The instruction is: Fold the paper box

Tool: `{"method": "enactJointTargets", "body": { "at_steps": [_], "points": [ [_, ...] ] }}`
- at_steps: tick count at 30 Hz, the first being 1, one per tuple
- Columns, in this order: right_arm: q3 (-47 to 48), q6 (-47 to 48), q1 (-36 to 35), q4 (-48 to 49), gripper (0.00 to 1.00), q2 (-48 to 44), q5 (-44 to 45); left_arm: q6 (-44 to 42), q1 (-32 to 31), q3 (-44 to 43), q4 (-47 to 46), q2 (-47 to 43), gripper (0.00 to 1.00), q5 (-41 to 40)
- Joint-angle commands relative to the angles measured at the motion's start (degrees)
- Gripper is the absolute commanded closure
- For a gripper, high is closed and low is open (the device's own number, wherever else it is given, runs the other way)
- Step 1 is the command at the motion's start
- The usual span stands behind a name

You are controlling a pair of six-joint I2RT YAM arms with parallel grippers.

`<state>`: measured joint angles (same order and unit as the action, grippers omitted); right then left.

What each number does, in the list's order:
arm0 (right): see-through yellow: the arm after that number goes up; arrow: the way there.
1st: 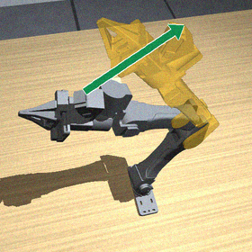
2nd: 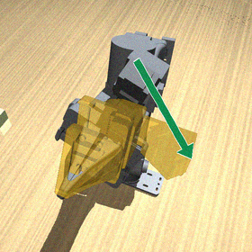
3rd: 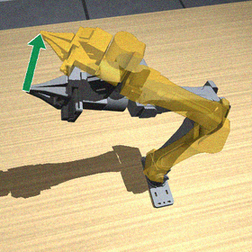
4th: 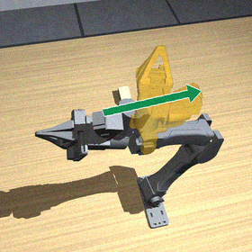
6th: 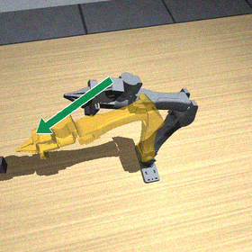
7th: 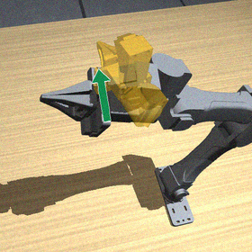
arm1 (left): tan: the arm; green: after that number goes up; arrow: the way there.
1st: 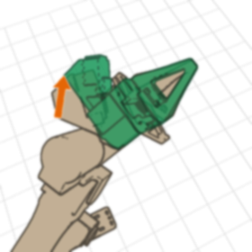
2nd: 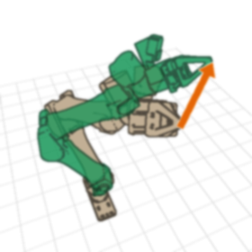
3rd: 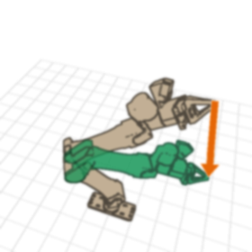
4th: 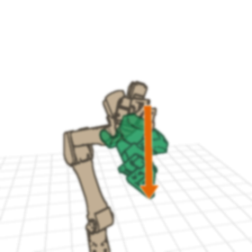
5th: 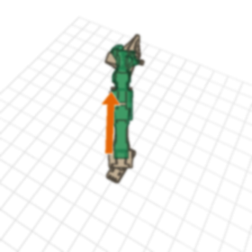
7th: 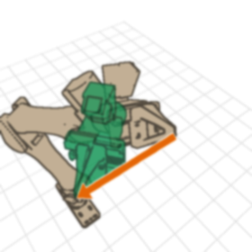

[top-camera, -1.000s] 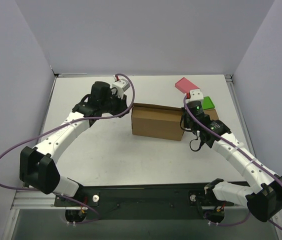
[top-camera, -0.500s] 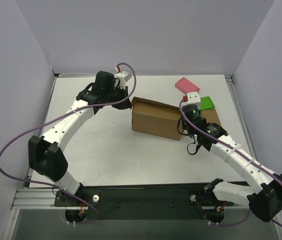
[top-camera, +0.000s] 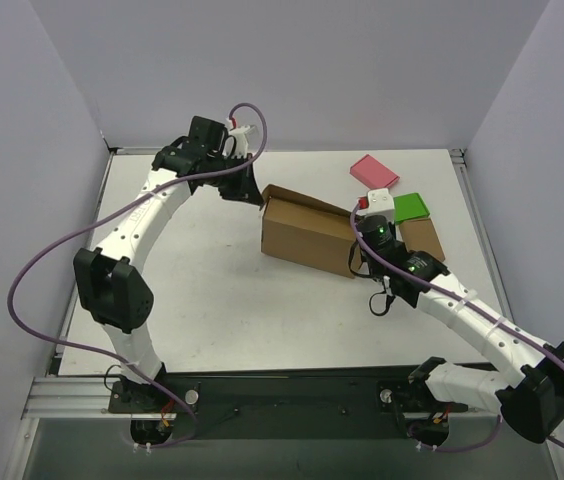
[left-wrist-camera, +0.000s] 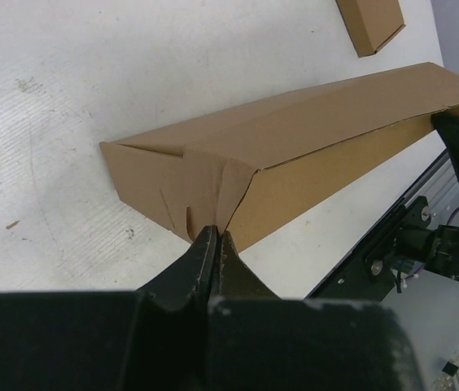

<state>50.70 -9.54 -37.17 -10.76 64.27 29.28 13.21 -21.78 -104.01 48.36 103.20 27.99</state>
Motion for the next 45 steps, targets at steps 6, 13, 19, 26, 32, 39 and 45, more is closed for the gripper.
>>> {"method": "enactJointTargets", "body": {
  "at_steps": [6,13,19,26,32,39,45],
  "points": [
    [2.38,1.98,-1.06,-10.15,0.76,0.51,-2.55,-1.78,1.04,-5.59,6.65,2.71,1.00,2.16],
    [12.05,4.78,-1.85,-15.51,0.27,-0.28,-3.35,-7.58,1.04,-7.96,11.84,4.56,1.00,0.31],
    [14.34,12.60,-8.07,-13.41,0.21,-4.76,-3.17,-8.90,1.04,-9.37,12.64,4.47,1.00,0.75],
    [13.20,23.68,-11.17,-6.13,0.24,0.41,-19.25,-9.26,0.95,-9.64,12.90,4.56,1.00,0.93],
    [10.13,32.38,-10.91,4.87,0.21,7.62,-22.24,-9.26,0.86,-10.43,13.16,4.91,1.00,0.84],
    [10.04,37.40,-9.68,10.32,0.22,12.80,-23.30,-9.61,0.34,-11.57,13.52,5.79,1.00,0.84],
    [8.37,39.16,-6.43,12.79,0.23,16.32,-25.49,-9.87,0.34,-12.27,13.78,6.31,1.00,0.58]
  ]
}}
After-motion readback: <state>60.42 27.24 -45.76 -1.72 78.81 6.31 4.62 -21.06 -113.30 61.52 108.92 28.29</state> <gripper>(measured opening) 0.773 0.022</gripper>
